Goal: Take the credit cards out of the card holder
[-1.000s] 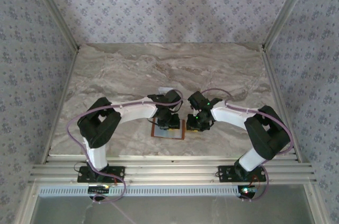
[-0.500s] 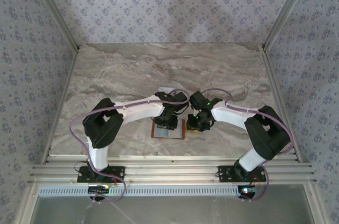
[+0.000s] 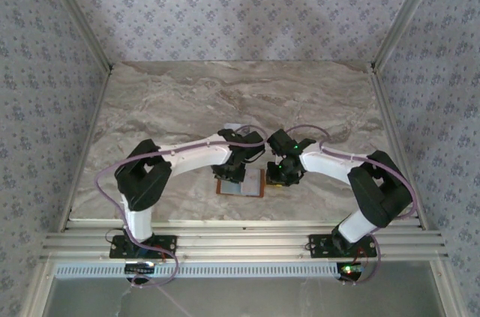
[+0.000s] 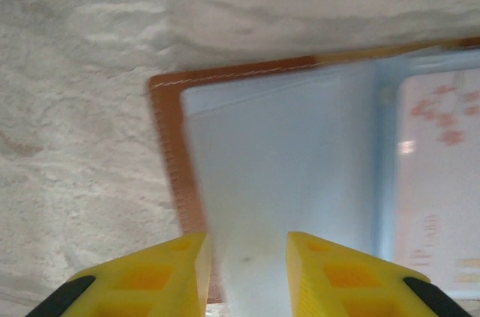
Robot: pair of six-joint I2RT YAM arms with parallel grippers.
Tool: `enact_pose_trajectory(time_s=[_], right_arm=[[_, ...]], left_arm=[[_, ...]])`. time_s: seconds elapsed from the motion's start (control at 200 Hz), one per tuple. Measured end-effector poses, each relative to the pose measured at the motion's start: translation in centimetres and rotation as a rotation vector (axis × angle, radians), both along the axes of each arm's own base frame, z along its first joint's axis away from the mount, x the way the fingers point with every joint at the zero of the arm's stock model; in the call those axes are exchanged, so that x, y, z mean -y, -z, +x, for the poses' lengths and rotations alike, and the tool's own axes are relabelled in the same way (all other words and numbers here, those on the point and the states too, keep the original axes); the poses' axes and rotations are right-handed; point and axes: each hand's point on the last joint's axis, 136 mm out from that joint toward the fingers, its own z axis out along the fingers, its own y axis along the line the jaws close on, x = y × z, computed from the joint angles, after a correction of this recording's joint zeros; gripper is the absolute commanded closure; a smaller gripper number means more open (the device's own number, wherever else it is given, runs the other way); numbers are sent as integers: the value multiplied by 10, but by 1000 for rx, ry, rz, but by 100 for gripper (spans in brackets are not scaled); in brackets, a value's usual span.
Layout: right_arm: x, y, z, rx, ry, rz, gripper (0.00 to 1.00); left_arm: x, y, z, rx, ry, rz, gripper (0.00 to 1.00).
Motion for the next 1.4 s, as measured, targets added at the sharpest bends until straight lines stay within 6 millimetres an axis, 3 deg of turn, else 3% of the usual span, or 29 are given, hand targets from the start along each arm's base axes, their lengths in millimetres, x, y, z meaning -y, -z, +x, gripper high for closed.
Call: enact_pose_trajectory(time_s=[0.165,0.34,0.595,0.919,1.174,1.399], right_arm=[[1,-12,0,14,-3,-7,72],[-12,-25,2,36,-27,11,69],[-23,-33,5,52,-40,28,64],[-28,-16,5,9,-49,-6,64],[-31,0,7,-12,-44,-20,67],[-37,1,11,-7,-48,-7,69]], left_arm=[[-31,-5,2,-4,-66,-9,68],[-35,-18,7,15,-103,-98,68],[-17,-34,16,41,-142,-347,64],[24,-23,18,-25,-187,-619,70],[47,-7,15,-102,-197,-678,76],[48,4,12,-132,-210,-661,79]])
